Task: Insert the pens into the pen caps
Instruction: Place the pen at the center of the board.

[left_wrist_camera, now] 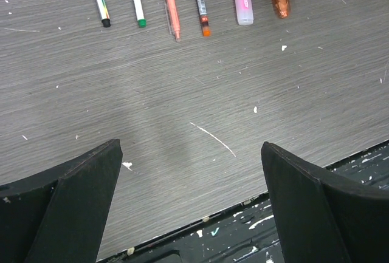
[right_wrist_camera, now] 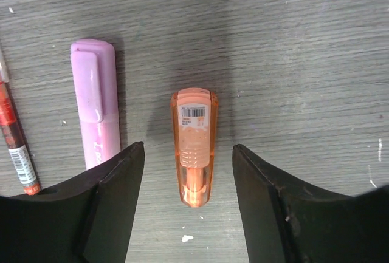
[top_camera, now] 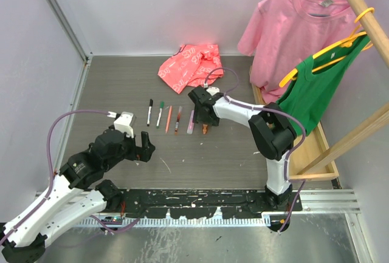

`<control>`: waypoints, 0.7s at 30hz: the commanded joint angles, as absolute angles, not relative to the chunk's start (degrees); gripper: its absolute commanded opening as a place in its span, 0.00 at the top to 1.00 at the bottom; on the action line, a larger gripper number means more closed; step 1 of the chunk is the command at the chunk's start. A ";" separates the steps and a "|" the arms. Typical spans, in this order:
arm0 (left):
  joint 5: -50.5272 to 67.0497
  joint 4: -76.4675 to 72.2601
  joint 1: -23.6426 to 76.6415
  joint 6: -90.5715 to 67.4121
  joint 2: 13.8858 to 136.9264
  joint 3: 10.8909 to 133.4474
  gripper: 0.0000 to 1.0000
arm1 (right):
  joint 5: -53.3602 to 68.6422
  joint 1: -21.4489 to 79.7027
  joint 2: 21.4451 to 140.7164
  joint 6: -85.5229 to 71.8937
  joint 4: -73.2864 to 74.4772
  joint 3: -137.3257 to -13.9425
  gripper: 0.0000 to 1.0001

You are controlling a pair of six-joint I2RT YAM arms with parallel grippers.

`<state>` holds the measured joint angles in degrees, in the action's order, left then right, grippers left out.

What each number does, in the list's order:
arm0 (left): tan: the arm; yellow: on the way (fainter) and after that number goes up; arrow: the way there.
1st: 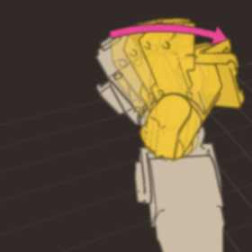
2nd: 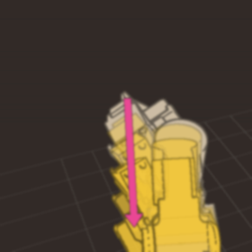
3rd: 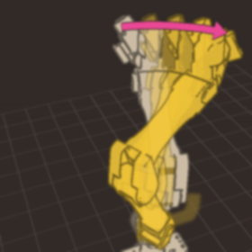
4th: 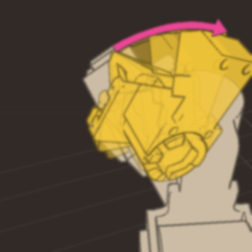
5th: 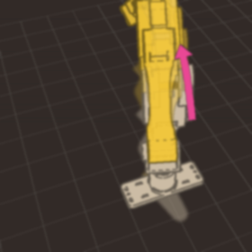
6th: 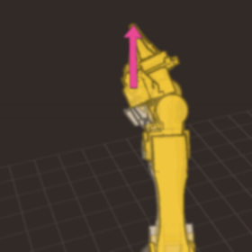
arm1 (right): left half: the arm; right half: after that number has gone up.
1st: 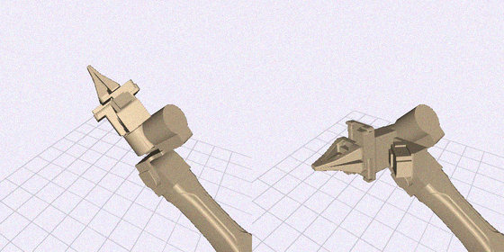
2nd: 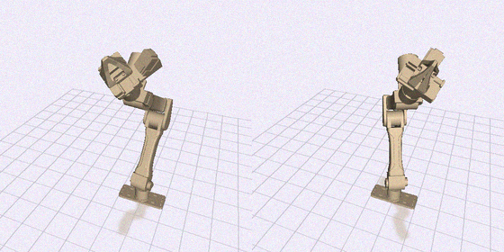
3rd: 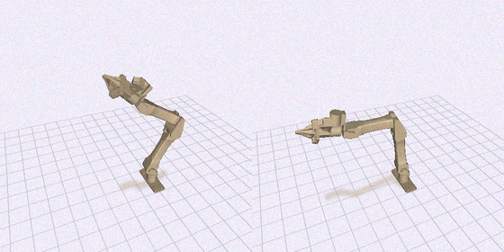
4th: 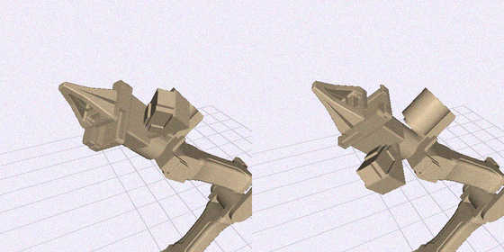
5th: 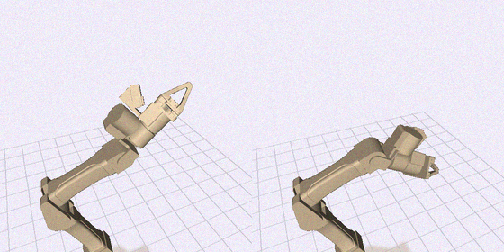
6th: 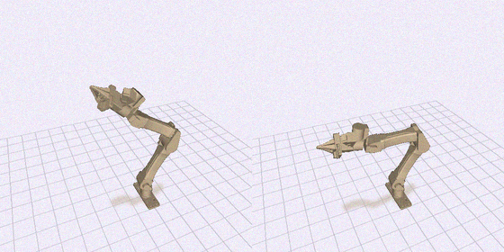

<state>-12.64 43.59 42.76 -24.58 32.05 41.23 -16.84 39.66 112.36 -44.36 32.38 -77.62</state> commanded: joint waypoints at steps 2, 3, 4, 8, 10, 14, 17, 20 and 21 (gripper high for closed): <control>-14.60 42.14 42.60 -24.00 31.97 43.68 0.02 | -19.11 39.54 103.48 -39.98 33.55 -81.63 0.30; -14.59 41.86 42.61 -24.13 32.18 43.77 0.02 | -18.65 39.49 102.12 -39.08 33.77 -81.72 0.27; -14.70 41.43 42.56 -24.20 32.43 43.88 0.02 | -17.95 39.43 100.68 -38.35 34.02 -81.75 0.23; -16.70 40.83 42.55 -25.00 33.83 45.29 0.02 | -17.57 39.47 93.48 -34.73 33.36 -79.26 0.11; -19.02 40.69 42.62 -26.48 34.56 45.89 0.02 | -18.01 39.49 88.93 -32.06 31.41 -77.09 0.03; -22.85 43.93 42.58 -28.10 37.78 49.25 0.02 | -19.25 39.49 78.05 -27.51 26.58 -70.11 0.01; -25.23 46.94 42.56 -30.44 39.78 52.50 0.02 | -18.89 39.48 70.47 -24.08 26.08 -67.06 0.01; -28.36 49.77 42.63 -33.62 40.20 54.23 0.02 | -16.78 39.51 63.51 -18.32 25.50 -63.77 0.01; -30.36 50.62 42.63 -34.82 40.37 54.65 0.02 | -16.94 39.49 61.09 -17.50 24.77 -62.22 0.01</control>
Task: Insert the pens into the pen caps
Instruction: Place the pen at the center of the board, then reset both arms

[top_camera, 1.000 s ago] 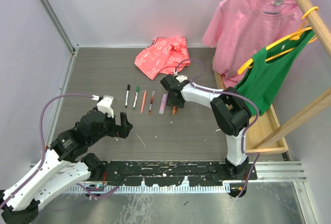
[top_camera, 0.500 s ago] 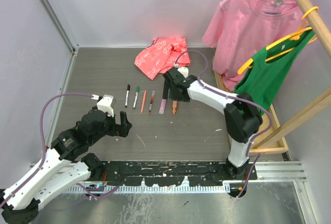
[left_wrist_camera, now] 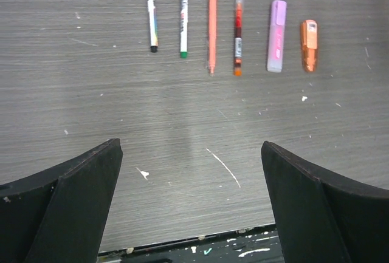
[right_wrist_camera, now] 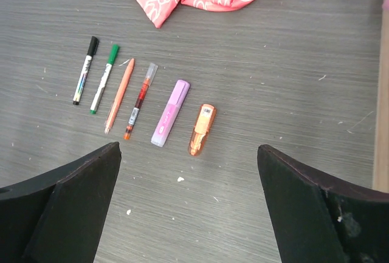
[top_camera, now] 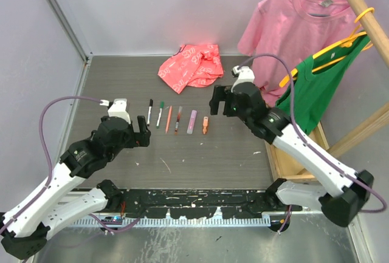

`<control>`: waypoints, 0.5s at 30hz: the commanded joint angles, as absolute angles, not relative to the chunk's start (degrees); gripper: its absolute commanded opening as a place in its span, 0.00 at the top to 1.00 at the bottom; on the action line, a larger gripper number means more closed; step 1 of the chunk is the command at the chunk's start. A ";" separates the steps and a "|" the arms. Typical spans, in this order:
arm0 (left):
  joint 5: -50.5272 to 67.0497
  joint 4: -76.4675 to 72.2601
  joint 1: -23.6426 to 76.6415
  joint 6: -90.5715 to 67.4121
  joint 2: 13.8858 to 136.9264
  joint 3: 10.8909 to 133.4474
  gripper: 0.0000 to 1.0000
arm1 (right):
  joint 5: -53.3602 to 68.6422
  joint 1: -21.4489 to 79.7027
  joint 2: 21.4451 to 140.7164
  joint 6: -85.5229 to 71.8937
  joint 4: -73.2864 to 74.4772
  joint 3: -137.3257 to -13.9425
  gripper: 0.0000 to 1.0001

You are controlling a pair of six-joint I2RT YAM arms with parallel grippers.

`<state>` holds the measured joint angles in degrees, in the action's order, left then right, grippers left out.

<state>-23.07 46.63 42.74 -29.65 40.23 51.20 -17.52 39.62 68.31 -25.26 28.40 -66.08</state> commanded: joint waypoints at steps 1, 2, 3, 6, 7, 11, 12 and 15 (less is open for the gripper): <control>-31.47 51.57 42.56 -35.66 40.53 55.01 0.02 | -17.17 39.48 58.61 -16.66 23.98 -60.46 0.01; -32.36 52.40 42.59 -36.05 40.72 55.28 0.02 | -16.96 39.46 56.38 -15.53 23.29 -58.86 0.01; -33.47 53.30 42.54 -36.31 40.98 55.62 0.02 | -17.05 39.52 54.05 -14.84 22.76 -57.22 0.01; -35.56 54.89 42.56 -36.34 40.82 55.76 0.02 | -18.42 39.52 48.57 -13.72 22.44 -53.58 0.01; -36.28 54.84 42.62 -36.26 40.30 55.32 0.02 | -18.75 39.51 47.17 -13.42 22.56 -52.54 0.01; -38.17 50.62 42.65 -35.06 34.86 51.04 0.02 | -19.87 39.48 41.73 -14.18 22.18 -48.75 0.01; -38.30 49.45 42.58 -34.75 33.06 50.23 0.02 | -19.80 39.51 40.34 -14.30 21.98 -47.70 0.01; -39.15 50.20 42.66 -35.42 30.66 49.13 0.02 | -19.07 39.53 36.04 -13.93 21.19 -44.60 0.01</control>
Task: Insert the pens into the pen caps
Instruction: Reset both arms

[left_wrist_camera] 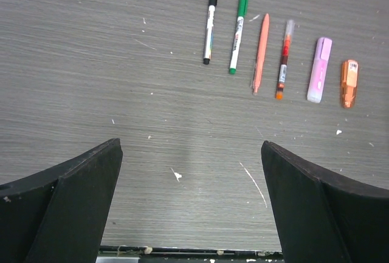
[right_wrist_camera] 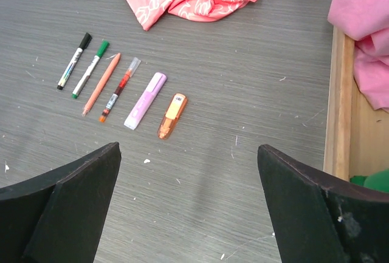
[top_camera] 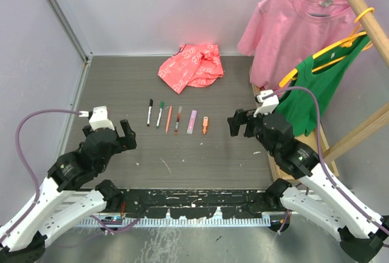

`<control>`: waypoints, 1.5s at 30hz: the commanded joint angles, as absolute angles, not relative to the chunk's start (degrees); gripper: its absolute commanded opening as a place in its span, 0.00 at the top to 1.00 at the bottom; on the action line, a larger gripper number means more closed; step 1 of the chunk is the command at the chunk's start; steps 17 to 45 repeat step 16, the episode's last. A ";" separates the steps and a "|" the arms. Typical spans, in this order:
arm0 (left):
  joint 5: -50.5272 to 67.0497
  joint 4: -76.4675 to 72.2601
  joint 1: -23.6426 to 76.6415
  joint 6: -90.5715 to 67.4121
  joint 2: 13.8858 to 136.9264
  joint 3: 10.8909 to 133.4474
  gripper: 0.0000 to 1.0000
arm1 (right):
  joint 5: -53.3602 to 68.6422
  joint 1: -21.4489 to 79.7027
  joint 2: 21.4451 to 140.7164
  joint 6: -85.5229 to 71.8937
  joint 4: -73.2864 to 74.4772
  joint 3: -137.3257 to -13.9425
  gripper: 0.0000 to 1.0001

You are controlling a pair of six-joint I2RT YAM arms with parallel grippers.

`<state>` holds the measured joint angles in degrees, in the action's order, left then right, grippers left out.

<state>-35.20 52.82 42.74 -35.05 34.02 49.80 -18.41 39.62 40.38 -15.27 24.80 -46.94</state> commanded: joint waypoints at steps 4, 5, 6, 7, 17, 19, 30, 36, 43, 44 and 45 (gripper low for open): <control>-39.29 52.27 42.63 -35.05 30.83 49.59 0.02 | -17.96 39.49 31.51 -13.17 19.79 -41.52 0.01; -39.29 52.22 42.65 -34.33 30.58 49.65 0.02 | -18.00 39.54 31.01 -13.06 19.78 -41.16 0.01; -39.46 51.76 42.59 -33.64 30.26 49.53 0.02 | -18.02 39.48 30.61 -12.87 19.85 -40.92 0.01; -40.05 51.23 42.62 -33.19 29.97 49.26 0.02 | -18.20 39.47 30.39 -13.03 19.86 -40.73 0.01; -38.01 48.34 42.60 -28.09 30.40 47.52 0.02 | -17.41 39.51 29.29 -12.31 18.57 -39.82 0.01; -38.01 48.34 42.60 -28.09 30.40 47.52 0.02 | -17.41 39.51 29.29 -12.31 18.57 -39.82 0.01; -38.01 48.34 42.60 -28.09 30.40 47.52 0.02 | -17.41 39.51 29.29 -12.31 18.57 -39.82 0.01; -38.01 48.34 42.60 -28.09 30.40 47.52 0.02 | -17.41 39.51 29.29 -12.31 18.57 -39.82 0.01; -38.01 48.34 42.60 -28.09 30.40 47.52 0.02 | -17.41 39.51 29.29 -12.31 18.57 -39.82 0.01; -38.01 48.34 42.60 -28.09 30.40 47.52 0.02 | -17.41 39.51 29.29 -12.31 18.57 -39.82 0.01; -38.01 48.34 42.60 -28.09 30.40 47.52 0.02 | -17.41 39.51 29.29 -12.31 18.57 -39.82 0.01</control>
